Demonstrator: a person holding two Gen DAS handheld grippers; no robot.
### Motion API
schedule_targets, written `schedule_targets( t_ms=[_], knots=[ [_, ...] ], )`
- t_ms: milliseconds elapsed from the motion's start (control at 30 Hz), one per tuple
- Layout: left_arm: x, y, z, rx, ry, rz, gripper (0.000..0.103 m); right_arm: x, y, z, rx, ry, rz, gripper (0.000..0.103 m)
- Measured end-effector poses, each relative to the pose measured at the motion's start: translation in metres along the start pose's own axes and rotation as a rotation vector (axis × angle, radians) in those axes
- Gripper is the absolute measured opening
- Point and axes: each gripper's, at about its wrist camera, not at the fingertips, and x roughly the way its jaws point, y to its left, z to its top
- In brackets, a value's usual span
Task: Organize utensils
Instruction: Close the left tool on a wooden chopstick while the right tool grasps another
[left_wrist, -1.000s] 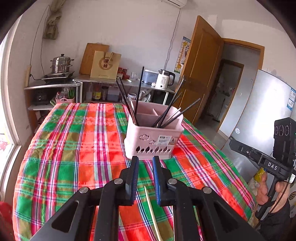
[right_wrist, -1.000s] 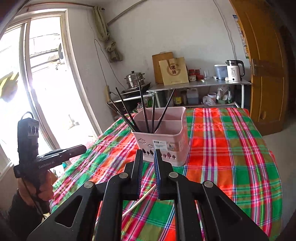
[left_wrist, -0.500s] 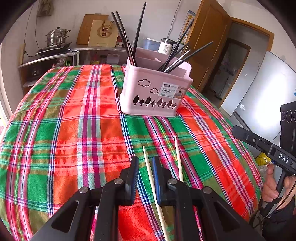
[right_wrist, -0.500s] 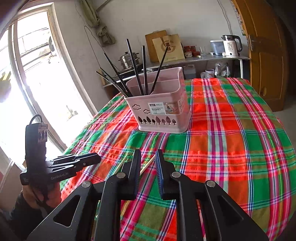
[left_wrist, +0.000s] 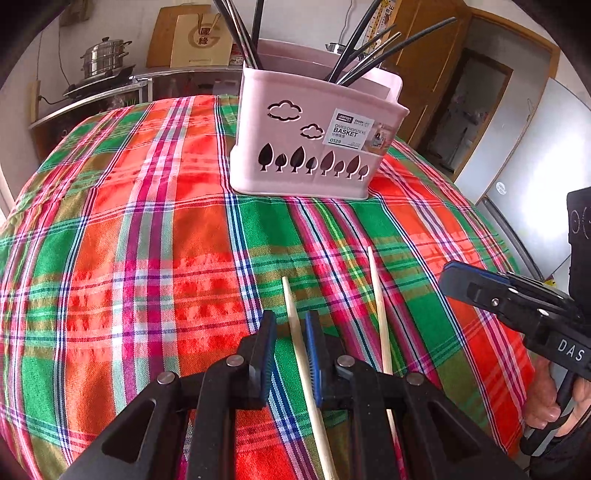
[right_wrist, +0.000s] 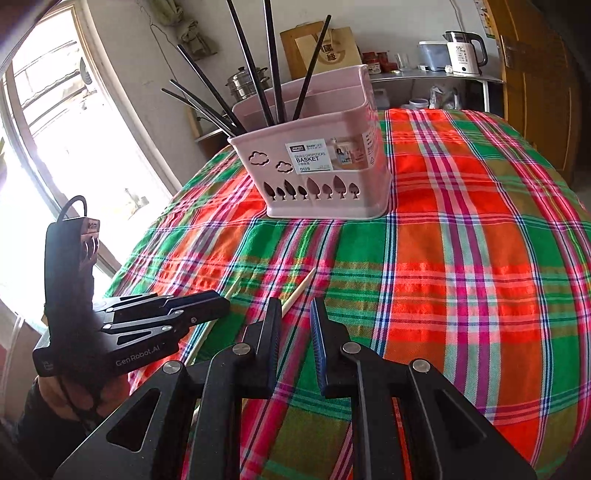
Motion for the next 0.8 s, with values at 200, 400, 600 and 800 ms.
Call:
schedule_targets(
  t_ms=[200,400,600,800],
  knots=[
    [-0.001,0.013,0.003,0.013,-0.016,0.092,0.007,0.031,0.005,0.009,-0.005,0.060,-0.026,0.016],
    [-0.007,0.040,0.008,-0.041,-0.024,0.139,0.007,0.053,0.005,0.014,0.006,0.109,-0.058,0.016],
    [-0.009,0.058,0.013,-0.100,-0.008,0.127,0.007,0.064,0.011,0.022,-0.017,0.136,-0.074,0.016],
    [-0.003,0.057,0.021,-0.079,0.030,0.127,0.007,0.070,0.014,0.028,-0.031,0.159,-0.097,0.016]
  ],
)
